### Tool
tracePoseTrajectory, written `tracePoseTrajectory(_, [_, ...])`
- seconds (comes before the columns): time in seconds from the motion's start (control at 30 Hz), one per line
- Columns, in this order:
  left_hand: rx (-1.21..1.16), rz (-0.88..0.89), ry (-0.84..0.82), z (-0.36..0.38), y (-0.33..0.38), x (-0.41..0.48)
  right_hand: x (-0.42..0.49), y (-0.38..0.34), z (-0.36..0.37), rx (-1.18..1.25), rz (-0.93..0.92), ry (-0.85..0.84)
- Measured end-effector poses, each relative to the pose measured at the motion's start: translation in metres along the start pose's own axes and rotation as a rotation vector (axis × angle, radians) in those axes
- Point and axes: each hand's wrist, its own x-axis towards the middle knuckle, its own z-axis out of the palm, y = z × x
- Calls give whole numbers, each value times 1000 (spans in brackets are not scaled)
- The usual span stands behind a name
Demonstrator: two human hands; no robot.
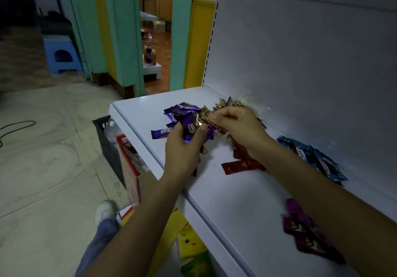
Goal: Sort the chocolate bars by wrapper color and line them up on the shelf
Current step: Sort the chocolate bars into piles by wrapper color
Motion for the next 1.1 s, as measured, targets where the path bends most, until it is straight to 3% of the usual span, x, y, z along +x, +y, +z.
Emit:
tracePoseTrajectory(0.3, [-11,4,2,1,0,-1,6,6,-20,-7,50,-174])
tracePoseTrajectory(0.37, [-5,0,4,1,0,-2,11,5,-29,-31,52,-114])
tracePoseTrajectory(0.47, [-7,-18,18,1,-1,-2,36,18,-46,1,93,146])
tracePoseTrajectory(0.6, [31,-12,-3,2,-2,0,74,47,-61,-278,170,356])
tracePoseTrajectory(0.87, [55,-4,-8,3,-2,3,96,67,-59,-515,152,391])
tracePoseTrajectory(1.1, [36,10,-7,3,-2,2,95,63,-69,-378,95,383])
